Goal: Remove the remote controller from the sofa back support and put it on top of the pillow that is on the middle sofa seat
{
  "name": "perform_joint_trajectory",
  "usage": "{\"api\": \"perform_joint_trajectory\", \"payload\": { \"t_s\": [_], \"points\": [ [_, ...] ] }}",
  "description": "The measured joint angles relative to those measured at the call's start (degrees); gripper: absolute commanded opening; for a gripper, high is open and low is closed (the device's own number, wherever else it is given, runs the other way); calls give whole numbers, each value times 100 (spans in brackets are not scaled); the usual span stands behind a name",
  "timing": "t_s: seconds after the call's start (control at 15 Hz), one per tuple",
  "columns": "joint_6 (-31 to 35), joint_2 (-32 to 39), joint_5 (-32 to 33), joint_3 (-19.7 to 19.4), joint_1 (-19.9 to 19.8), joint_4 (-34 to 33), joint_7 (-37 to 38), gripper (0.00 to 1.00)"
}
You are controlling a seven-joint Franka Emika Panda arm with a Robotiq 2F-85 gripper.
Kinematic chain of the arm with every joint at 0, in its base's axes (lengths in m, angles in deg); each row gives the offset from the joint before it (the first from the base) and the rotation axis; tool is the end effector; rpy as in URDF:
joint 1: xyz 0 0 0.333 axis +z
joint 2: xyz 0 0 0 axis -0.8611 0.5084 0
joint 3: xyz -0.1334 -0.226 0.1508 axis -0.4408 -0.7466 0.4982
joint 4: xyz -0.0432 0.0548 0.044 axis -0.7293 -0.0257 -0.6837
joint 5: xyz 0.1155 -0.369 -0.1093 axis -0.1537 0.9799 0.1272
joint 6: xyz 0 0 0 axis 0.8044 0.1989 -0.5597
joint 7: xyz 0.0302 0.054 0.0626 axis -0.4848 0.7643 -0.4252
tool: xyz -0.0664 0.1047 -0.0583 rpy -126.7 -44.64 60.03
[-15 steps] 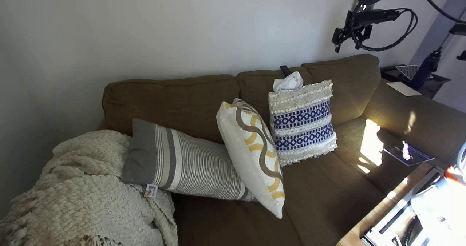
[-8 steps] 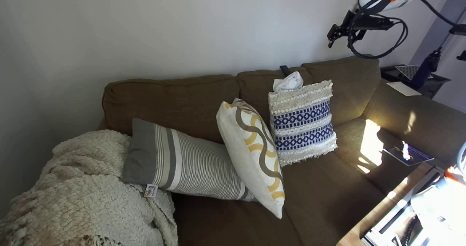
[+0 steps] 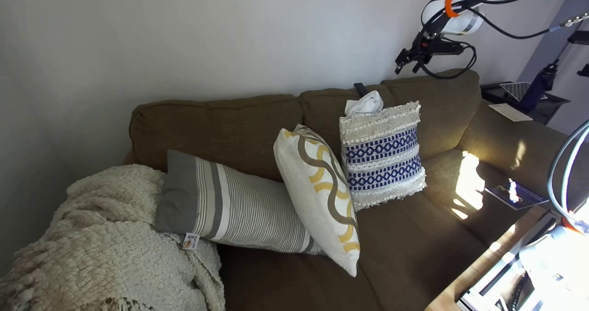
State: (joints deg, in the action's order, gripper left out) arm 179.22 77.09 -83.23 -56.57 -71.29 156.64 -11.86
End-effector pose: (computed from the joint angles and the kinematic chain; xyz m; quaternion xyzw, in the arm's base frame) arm 0.6498 -0.1855 0.3696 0.9832 -0.0724 0.1666 0.0155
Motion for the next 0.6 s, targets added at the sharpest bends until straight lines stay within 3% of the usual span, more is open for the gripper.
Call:
{"api": "perform_joint_trajectory", "payload": {
  "t_s": [0.33, 0.6],
  "points": [
    [-1101, 1076, 558, -151, -28, -1608, -289, 100],
    [-1109, 1344, 589, -148, -26, -1957, -257, 100]
  ]
}}
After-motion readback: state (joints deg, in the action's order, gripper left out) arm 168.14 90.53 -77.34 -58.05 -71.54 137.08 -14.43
